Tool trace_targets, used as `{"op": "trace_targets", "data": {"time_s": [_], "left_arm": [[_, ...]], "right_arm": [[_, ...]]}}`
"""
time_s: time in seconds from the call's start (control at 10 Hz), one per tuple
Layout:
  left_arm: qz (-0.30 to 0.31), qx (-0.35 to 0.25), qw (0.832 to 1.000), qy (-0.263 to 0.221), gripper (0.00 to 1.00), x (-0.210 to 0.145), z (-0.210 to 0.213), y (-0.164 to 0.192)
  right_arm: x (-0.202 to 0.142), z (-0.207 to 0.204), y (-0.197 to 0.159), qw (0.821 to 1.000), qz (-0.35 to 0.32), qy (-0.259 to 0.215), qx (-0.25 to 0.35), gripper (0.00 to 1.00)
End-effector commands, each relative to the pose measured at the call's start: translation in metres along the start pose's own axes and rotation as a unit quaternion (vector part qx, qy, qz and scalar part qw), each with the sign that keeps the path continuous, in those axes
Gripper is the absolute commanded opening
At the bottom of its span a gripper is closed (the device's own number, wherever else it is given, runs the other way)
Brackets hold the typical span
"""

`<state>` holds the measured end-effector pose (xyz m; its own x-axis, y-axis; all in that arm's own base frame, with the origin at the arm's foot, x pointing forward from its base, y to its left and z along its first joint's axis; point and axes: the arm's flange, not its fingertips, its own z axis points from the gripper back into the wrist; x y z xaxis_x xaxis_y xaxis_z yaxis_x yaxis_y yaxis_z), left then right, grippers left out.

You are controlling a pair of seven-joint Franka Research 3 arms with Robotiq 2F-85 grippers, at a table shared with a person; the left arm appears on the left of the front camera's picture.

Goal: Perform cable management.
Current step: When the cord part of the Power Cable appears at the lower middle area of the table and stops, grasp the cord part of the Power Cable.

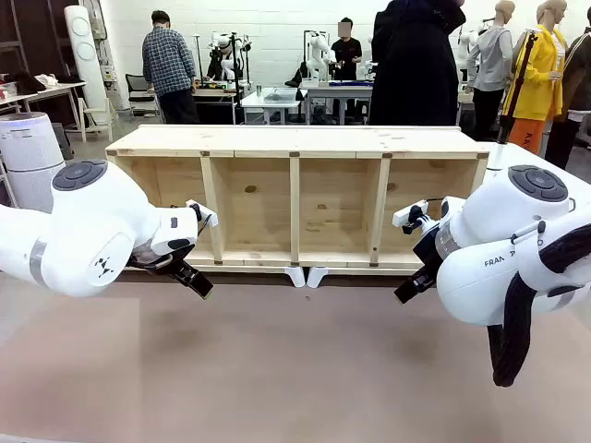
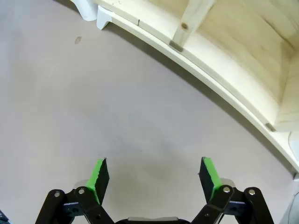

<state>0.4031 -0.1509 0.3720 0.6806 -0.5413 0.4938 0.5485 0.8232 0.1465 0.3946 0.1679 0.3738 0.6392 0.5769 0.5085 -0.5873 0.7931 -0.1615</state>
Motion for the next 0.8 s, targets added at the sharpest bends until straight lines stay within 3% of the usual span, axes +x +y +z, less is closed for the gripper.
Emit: {"op": "trace_targets", "data": {"time_s": [0.0, 0.7], "left_arm": [[0.000, 0.000, 1.000, 0.000, 1.00, 0.0000, 0.0000, -0.0001], [-0.003, 0.000, 1.000, 0.000, 1.00, 0.0005, 0.0000, -0.0019]], "right_arm": [[0.0000, 0.0000, 0.0000, 1.000, 0.000, 0.000, 0.000, 1.00], [0.0000, 0.0000, 0.0001, 1.000, 0.000, 0.000, 0.000, 1.00]]}}
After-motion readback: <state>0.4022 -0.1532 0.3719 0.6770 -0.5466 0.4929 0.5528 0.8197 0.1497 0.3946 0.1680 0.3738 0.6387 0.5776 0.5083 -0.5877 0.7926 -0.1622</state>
